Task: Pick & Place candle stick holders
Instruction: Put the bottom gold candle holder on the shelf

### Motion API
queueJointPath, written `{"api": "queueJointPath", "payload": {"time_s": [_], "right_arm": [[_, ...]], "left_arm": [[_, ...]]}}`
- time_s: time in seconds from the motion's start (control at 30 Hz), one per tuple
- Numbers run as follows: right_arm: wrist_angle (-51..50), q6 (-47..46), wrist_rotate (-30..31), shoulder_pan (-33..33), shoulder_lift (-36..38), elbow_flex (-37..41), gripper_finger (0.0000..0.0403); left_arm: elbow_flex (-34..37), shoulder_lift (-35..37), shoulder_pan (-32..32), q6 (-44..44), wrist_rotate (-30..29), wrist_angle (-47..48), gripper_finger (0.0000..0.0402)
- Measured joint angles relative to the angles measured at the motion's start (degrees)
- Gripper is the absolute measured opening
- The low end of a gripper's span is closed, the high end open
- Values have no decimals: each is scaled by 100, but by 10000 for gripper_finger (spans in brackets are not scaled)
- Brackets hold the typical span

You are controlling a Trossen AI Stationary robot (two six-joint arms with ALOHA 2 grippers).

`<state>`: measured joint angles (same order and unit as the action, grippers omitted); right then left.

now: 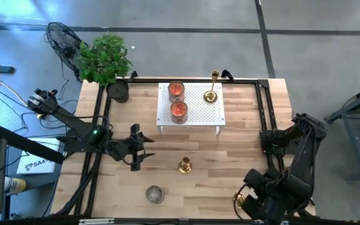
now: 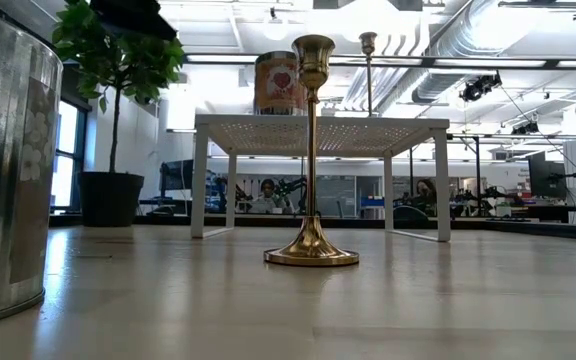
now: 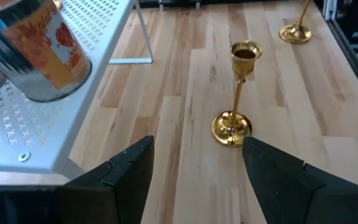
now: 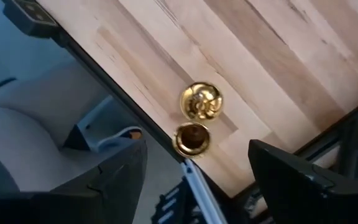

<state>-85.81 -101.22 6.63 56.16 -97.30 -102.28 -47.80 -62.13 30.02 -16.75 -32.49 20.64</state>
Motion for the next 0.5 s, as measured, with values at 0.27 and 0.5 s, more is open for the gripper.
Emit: {"api": "queueJointPath", "payload": {"time_s": [0.27,0.5], "right_arm": [[89,-582,-723,0,-421,0,275],[131,-591,-372,0,-550,0,275]], "left_arm": [[69,-2,-2,-18,4,-102,239],[69,-2,0,-20,9,-133,239]]}}
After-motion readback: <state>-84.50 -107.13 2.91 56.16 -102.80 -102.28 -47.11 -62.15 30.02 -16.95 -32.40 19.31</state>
